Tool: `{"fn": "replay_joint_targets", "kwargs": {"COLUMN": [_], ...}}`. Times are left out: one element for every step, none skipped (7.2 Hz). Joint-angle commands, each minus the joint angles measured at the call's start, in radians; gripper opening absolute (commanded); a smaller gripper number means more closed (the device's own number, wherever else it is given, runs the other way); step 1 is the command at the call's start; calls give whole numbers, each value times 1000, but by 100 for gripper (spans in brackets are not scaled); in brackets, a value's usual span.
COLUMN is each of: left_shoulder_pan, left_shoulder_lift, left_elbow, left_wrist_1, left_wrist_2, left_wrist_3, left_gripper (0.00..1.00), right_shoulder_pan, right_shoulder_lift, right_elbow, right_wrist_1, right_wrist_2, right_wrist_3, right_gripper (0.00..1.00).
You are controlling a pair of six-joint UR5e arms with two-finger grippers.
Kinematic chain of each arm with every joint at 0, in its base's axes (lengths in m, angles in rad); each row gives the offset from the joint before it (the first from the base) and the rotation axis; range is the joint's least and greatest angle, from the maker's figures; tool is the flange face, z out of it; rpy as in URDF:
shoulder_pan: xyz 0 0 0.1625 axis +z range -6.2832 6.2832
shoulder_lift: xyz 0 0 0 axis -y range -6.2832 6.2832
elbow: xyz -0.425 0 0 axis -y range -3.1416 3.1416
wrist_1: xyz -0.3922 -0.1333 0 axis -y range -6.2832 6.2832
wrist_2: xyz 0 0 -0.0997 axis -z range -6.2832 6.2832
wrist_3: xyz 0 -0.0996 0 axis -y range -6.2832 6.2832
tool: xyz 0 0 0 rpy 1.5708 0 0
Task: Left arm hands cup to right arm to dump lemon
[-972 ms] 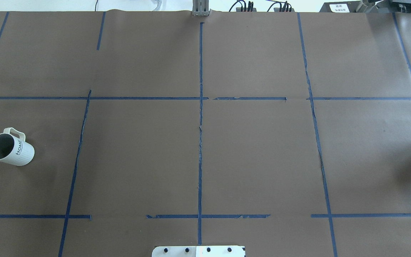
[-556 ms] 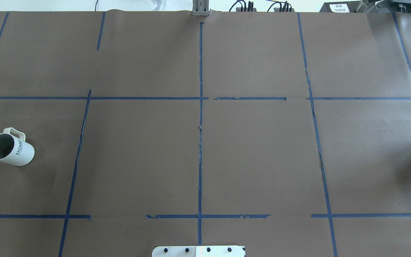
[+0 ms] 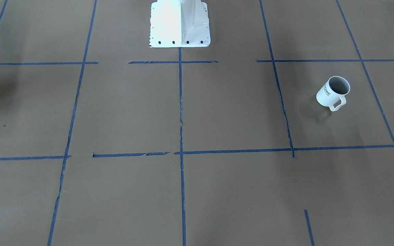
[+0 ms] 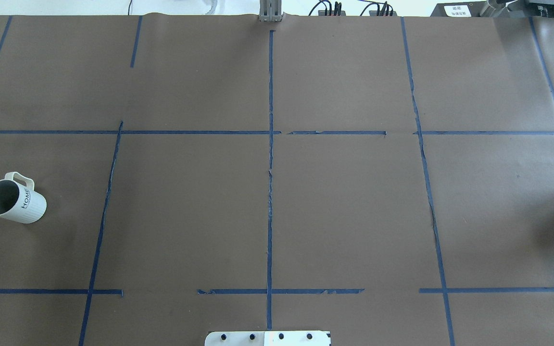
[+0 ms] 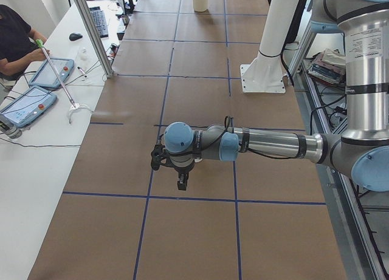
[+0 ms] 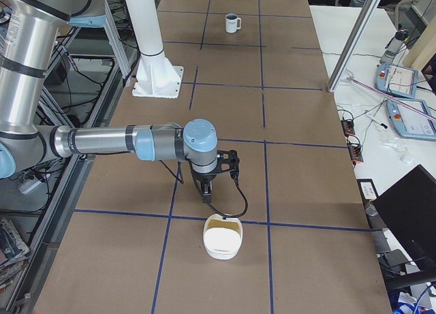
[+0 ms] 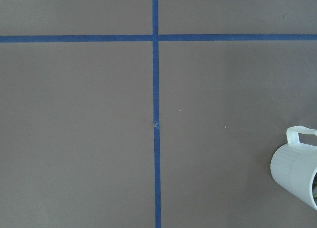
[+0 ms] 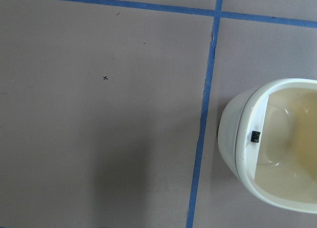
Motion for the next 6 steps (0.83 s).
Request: {"fn": "replay_joint_targets", "kwargs": {"left_shoulder_pan": [77, 147, 219, 264, 317, 342], "left_shoulder_lift": [-4, -1, -4, -1, 1, 1], "left_elbow": [5, 6, 5, 5, 8, 12], "left_wrist_1": [-131, -193, -243, -306, -349, -357], "left_wrist_2": [-25, -22, -7, 30, 36, 38], "left_wrist_3": [-140, -256, -415, -539, -632, -648], "left_gripper": [100, 100, 100, 100, 100, 100], "right_shoulder_pan": [-2, -2, -2, -4, -7, -14], "right_shoulder_lift": [4, 5, 5, 6, 6, 8], "right_elbow": [1, 1, 0, 1, 1, 1], "right_wrist_1": [2, 22, 43, 44, 44, 44], "right_wrist_2": [12, 27, 32, 32, 33, 41], "right_wrist_3": [0, 0, 1, 0, 1, 0], "right_gripper": [100, 100, 100, 100, 100, 100]}}
